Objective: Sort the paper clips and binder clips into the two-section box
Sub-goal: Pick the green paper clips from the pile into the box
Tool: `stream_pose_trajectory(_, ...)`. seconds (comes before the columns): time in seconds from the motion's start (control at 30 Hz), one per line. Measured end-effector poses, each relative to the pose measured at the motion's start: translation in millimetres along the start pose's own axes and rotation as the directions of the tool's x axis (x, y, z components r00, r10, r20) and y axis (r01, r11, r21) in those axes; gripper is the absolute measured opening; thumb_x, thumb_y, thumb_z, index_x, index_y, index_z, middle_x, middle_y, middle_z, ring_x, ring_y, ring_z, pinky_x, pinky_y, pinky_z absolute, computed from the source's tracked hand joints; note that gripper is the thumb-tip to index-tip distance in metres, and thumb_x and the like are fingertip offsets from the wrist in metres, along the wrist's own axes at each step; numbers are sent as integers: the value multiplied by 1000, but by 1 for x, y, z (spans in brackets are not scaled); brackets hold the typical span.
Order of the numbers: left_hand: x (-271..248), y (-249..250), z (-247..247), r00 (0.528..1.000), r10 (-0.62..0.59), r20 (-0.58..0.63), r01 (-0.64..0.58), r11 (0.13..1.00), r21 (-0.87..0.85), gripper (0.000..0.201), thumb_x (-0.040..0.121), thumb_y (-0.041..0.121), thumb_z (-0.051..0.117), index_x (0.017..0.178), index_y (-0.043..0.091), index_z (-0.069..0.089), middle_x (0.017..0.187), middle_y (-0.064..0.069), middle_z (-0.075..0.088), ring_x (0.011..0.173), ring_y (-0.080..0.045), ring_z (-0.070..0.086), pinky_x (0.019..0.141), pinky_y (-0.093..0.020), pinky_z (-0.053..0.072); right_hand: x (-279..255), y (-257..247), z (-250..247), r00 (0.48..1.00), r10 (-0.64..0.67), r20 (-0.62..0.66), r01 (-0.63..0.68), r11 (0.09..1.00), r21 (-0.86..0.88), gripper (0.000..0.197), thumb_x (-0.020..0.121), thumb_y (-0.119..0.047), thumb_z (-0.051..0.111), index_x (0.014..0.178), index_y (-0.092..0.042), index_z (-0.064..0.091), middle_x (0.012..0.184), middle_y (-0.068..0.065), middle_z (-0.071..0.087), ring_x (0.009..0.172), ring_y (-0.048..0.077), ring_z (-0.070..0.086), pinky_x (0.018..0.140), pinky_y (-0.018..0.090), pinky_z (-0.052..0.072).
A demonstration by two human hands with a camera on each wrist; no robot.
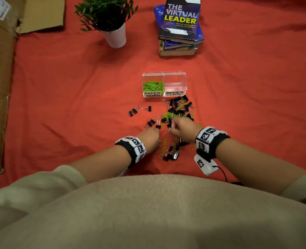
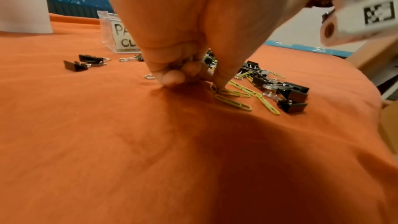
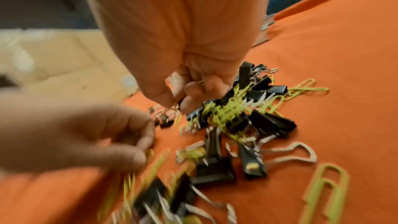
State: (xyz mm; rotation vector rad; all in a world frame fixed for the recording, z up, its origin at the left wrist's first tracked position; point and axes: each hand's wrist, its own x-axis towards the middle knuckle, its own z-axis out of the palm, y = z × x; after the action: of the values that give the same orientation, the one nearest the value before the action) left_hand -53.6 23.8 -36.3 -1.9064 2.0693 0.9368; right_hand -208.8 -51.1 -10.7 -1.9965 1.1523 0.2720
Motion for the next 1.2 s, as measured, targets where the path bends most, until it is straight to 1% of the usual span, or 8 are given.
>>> stream_pose_trajectory(0.27,-4,0,-15,999,14,-31,-23,955,-295,18,92,9,39,110,5,41,96,-17,62,85,-34,60,72,-39,46,6,10,-22,990,122,70,-140,845,516,20,88,-10,60,107,-13,64,71,3,63,47,9,39,43,20,30)
stream_pose_trajectory(0.47,1,-4,-33,996,-82,-46,56,913,-405,25,93,5,34,108,10,53,99,-8,62,83,-24,55,72,-28,42,12,6,-25,975,141,171,-221,558,800,29,87,11,36,91,-6,58,75,10,53,60,19,53,44,22,43)
stream_pose_trajectory(0.57,0,-3,-30,999,-36,-25,25,935,-354,24,92,6,35,104,10,55,103,-12,65,92,-28,60,79,-32,47,12,3,-29,973,147,179,-228,460,858,29,85,10,30,87,-5,55,76,10,53,58,19,50,44,22,41)
stream_pose_trajectory(0.73,-9,-1,-17,984,176,6,-176,983,-47,18,87,16,50,104,12,53,104,-9,64,97,-27,59,76,-31,43,8,3,-32,977,148,156,-211,525,825,23,90,5,37,88,-5,58,72,7,52,59,15,50,51,23,39)
stream_pose_trajectory(0.83,-11,-2,-8,972,227,56,-231,968,96,27,88,23,55,113,13,51,115,-9,60,106,-28,57,83,-37,46,3,5,-29,974,168,152,-226,674,703,17,90,-7,48,90,0,63,71,7,55,60,16,51,56,27,43)
stream_pose_trajectory(0.93,-11,0,0,976,208,69,-216,965,145,28,90,25,56,115,12,51,119,-9,58,110,-29,56,87,-40,47,0,6,-17,988,107,112,-125,978,168,21,87,-24,60,83,-4,66,74,5,64,61,14,54,57,26,46)
stream_pose_trajectory(1.03,-9,2,2,981,185,64,-192,973,129,24,89,24,58,109,13,53,116,-9,60,108,-29,57,87,-41,48,-3,3,-3,985,37,166,4,971,-241,16,85,-16,52,83,-5,64,84,12,69,73,23,63,60,30,49)
stream_pose_trajectory(1.2,-7,-1,-6,988,149,41,-150,989,13,18,92,18,49,105,6,51,110,-15,58,101,-31,56,85,-38,44,0,2,9,976,45,215,53,902,-429,21,86,-13,51,65,-11,49,67,4,51,64,24,52,54,29,40)
